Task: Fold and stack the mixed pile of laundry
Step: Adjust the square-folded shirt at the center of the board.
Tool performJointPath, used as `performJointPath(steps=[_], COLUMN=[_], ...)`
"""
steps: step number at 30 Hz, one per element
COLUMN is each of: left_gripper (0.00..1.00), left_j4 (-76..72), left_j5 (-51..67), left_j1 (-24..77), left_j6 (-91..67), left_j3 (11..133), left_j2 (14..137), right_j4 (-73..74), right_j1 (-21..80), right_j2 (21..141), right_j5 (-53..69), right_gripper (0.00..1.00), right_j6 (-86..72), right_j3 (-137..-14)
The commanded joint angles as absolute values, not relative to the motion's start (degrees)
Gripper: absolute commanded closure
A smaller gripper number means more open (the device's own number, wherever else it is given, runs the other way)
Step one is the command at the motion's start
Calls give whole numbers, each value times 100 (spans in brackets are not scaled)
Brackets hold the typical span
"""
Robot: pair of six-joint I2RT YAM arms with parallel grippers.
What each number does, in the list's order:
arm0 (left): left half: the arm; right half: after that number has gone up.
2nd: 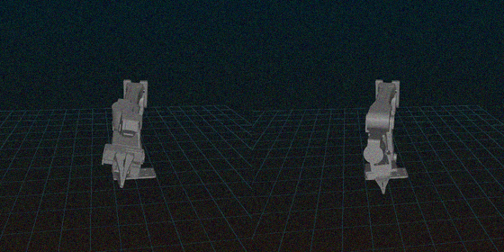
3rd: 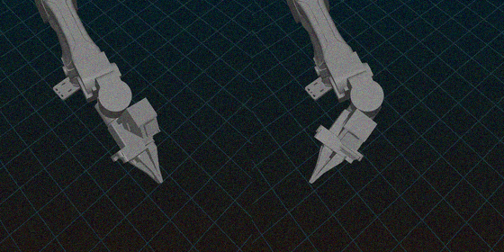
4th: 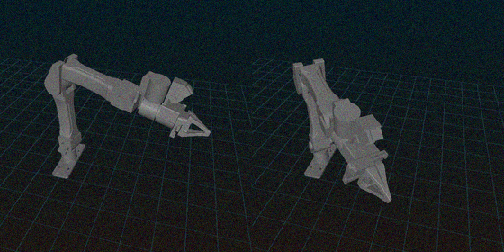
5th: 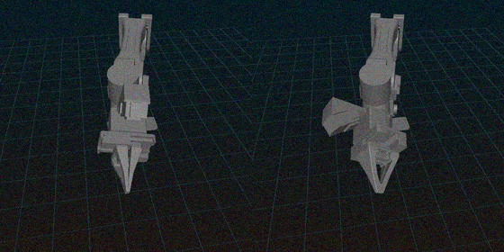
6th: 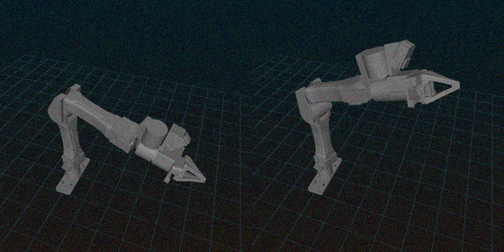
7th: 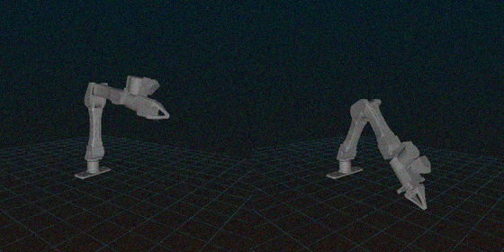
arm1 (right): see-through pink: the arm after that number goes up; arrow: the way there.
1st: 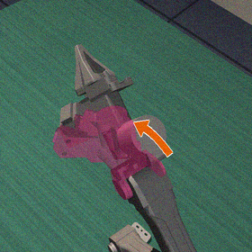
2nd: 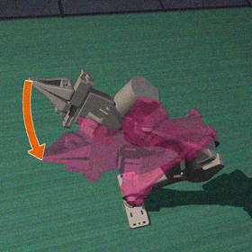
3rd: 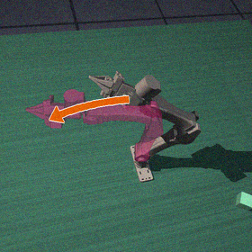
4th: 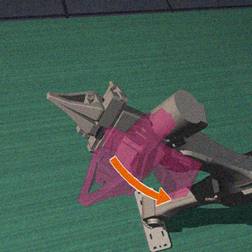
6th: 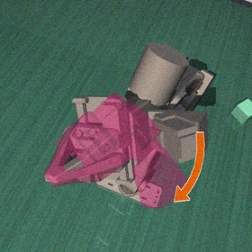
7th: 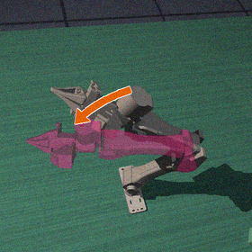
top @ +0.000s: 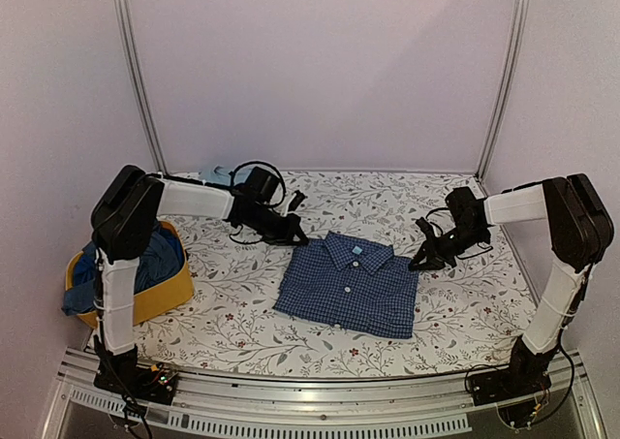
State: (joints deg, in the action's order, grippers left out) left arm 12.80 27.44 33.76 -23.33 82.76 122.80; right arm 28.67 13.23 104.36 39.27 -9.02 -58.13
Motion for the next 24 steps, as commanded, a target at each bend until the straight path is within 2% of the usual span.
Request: performJointPath(steps=[1,10,24], left_gripper=[100,100,100], left_j4=[1099,401,475], left_j5=[2613,2233,1911], left_j1=[3430,3303,3250], left_j6=[-2189,-2145,-2340], left_j3=[8165,7755,8809], left_j2=[11768,11197,13025], right_j4=[2901,2770,2176], right_j1=[1352,1223,1162], right_j2=[10291,9885,11361], right_j5=[3967,3814,2545], right_gripper=[100,100,100], right_j6=[-872,-769,-1002], right_j3=[-5947,-6043,-6367])
